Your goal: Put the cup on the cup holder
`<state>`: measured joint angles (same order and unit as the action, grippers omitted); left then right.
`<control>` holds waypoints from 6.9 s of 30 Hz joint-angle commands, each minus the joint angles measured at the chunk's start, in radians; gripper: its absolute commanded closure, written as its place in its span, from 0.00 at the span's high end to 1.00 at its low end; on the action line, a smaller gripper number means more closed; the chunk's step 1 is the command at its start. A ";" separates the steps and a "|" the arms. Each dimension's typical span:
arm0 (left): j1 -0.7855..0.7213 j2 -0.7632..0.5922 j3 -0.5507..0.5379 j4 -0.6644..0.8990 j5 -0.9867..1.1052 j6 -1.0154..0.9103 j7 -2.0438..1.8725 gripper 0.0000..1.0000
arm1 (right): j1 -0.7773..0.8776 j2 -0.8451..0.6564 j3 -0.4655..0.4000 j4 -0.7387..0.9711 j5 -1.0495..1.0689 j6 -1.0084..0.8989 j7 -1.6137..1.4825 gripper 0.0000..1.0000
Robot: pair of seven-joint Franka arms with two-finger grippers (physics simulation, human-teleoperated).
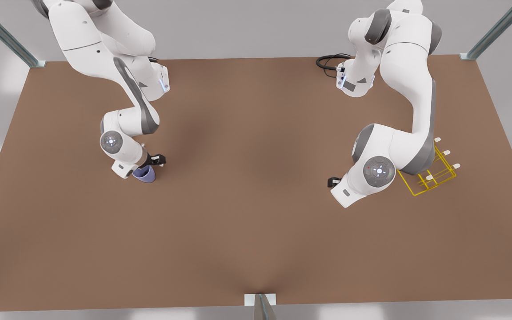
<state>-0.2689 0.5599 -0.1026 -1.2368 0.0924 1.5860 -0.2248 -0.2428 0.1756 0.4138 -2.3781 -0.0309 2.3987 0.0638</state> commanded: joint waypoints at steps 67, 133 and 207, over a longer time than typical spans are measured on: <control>-0.006 -0.011 -0.054 0.085 -0.188 0.207 -1.936 1.00 | 0.412 0.903 0.341 1.159 0.373 0.330 0.923 0.21; -0.260 0.419 -0.017 0.117 -0.008 0.493 -1.760 0.72 | 0.224 0.157 -0.259 1.017 -0.124 -0.713 -0.105 1.00; 0.011 -0.068 0.038 -1.020 1.294 -0.350 -2.678 0.74 | 0.227 0.200 -0.265 1.022 -0.123 -0.711 -0.107 1.00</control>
<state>-0.2582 0.4933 -0.0637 -2.2522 1.3754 1.2454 -2.6664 -0.0167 0.3771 0.1487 -1.3556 -0.1541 1.6875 -0.0384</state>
